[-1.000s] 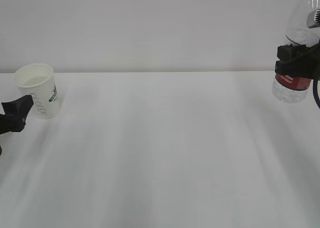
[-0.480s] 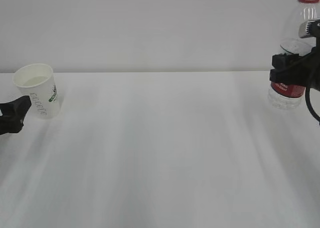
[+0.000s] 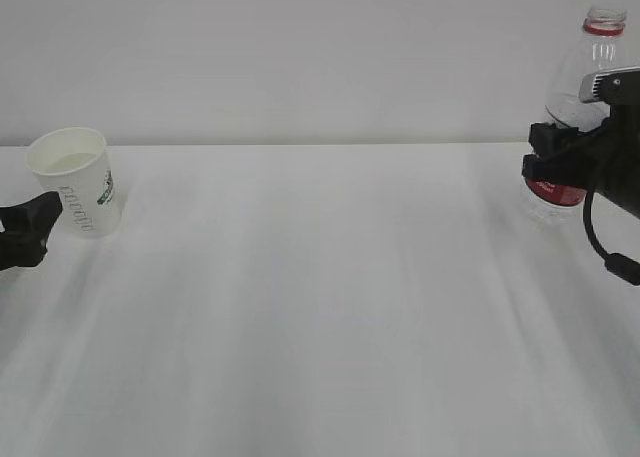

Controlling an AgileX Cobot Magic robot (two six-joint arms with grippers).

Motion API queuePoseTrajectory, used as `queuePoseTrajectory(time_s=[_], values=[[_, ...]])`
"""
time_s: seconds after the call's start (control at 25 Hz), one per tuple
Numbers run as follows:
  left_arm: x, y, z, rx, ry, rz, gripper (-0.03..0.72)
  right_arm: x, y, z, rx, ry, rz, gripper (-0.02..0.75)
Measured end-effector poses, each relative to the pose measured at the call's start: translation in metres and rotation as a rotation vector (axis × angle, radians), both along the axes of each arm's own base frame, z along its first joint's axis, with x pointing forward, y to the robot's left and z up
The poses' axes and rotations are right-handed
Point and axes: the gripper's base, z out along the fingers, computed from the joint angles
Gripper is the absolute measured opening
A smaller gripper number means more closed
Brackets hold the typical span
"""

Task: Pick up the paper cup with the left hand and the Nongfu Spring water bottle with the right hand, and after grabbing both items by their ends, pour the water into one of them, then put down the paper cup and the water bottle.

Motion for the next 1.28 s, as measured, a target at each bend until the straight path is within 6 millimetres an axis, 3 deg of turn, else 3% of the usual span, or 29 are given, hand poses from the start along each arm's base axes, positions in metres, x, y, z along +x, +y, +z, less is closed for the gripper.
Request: queuePoseTrajectory(time_s=[0.44,0.8,1.12,1.28], values=[[0.0,0.0,0.0,0.0,0.0,-0.001,0.631,0.008,-0.001,-0.03,0.007,-0.008,-0.013,0.36],[0.0,0.0,0.0,0.001,0.0,-0.002,0.625,0.008,-0.003,-0.032,-0.027,-0.012,-0.03,0.361],[0.0,0.0,0.0,0.001,0.0,-0.002,0.619,0.009,-0.003,-0.053,-0.026,0.031,-0.035,0.36],[0.0,0.0,0.0,0.001,0.0,-0.002,0.616,0.01,-0.003,-0.052,-0.025,0.02,-0.035,0.36]])
